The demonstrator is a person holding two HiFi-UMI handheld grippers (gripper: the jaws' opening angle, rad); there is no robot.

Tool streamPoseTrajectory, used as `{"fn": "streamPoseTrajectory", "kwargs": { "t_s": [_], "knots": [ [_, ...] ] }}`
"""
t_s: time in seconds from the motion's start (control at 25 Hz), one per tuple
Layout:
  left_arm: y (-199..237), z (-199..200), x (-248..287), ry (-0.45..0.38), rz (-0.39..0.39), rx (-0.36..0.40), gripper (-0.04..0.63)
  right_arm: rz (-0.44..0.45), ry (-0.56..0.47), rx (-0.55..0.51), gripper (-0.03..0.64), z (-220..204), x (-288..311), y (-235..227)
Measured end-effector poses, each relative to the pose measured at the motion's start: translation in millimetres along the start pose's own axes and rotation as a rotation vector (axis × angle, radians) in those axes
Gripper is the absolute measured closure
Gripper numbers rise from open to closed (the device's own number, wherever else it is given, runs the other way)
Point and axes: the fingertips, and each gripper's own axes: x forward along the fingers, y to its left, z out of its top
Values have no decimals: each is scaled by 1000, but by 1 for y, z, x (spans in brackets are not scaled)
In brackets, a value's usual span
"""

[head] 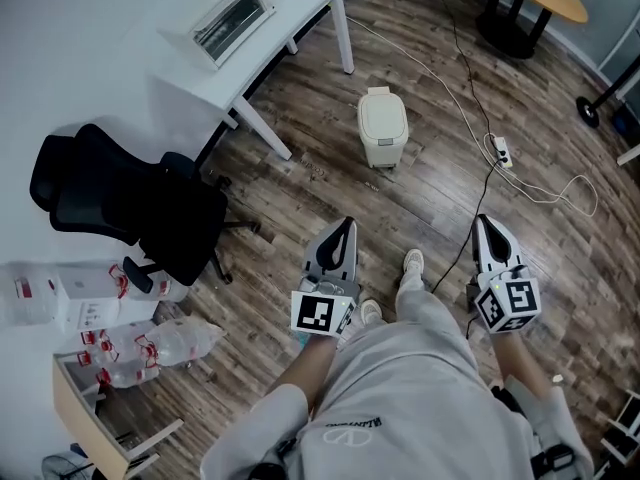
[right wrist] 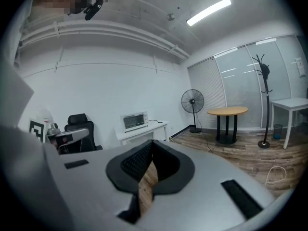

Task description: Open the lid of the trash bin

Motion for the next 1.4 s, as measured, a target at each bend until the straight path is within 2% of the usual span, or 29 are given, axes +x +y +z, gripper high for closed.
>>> {"fn": "streamPoseTrajectory", "kwargs": {
  "t_s": [0.44, 0.72, 1.04, 1.4],
  "knots": [
    [-7, -15, 120, 54, 46, 8, 597, 133, 43, -6, 600, 25, 98, -78],
    [-6, -22, 161, 81, 89, 7, 597, 183, 71, -1, 600, 29, 136, -110],
    [19, -38, 194, 111, 106, 4, 597, 190, 111, 6, 600, 21, 179, -124],
    [72, -77, 264, 154, 55, -49, 597, 216, 176, -24, 600, 11, 267, -114]
  ]
}}
